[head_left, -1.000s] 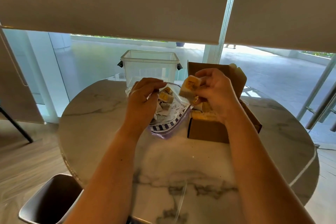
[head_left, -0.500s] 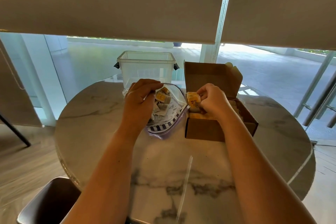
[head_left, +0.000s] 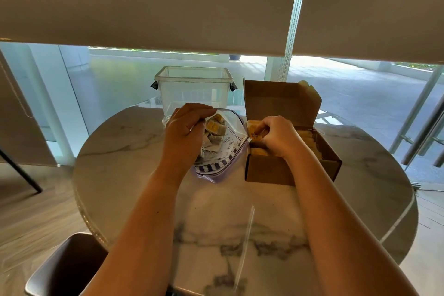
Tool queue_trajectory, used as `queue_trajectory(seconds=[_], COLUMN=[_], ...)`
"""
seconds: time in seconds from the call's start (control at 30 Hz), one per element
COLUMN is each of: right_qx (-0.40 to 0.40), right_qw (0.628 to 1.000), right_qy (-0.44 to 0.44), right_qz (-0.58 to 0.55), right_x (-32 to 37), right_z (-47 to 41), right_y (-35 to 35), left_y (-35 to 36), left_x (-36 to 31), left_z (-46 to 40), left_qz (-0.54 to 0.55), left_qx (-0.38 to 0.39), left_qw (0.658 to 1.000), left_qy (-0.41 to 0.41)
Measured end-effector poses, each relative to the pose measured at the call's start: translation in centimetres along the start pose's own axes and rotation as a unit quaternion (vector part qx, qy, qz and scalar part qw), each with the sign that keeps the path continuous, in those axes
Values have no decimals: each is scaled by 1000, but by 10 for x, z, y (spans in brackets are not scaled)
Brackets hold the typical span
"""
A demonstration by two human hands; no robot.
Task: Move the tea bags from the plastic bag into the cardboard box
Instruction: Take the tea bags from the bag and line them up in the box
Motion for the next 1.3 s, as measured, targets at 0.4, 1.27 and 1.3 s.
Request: queue_trajectory(seconds=[0.4, 1.27, 1.3], right_qx=[-126, 59, 41], right_qw=[985, 986, 986], right_qy=[-80, -158, -160], right_qz=[-88, 11, -28], right_x=[35, 87, 88], right_z=[23, 38, 42], right_y=[-29, 53, 43], left_y=[-2, -3, -3], left_x=[5, 6, 5], left_z=[0, -2, -2], left_qz=[44, 43, 46], left_qx=[5, 7, 9], left_qw=[999, 999, 999], left_qy=[-29, -1, -4])
Point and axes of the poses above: each hand's wrist, its own z-axis away from the middle knuckle, its own y-axis out of the palm, x = y × z, the point moved 5 cm from there along -z, towards the middle knuckle, and after that the axes turned 3 degrees about -z, right-handed, at the moved point
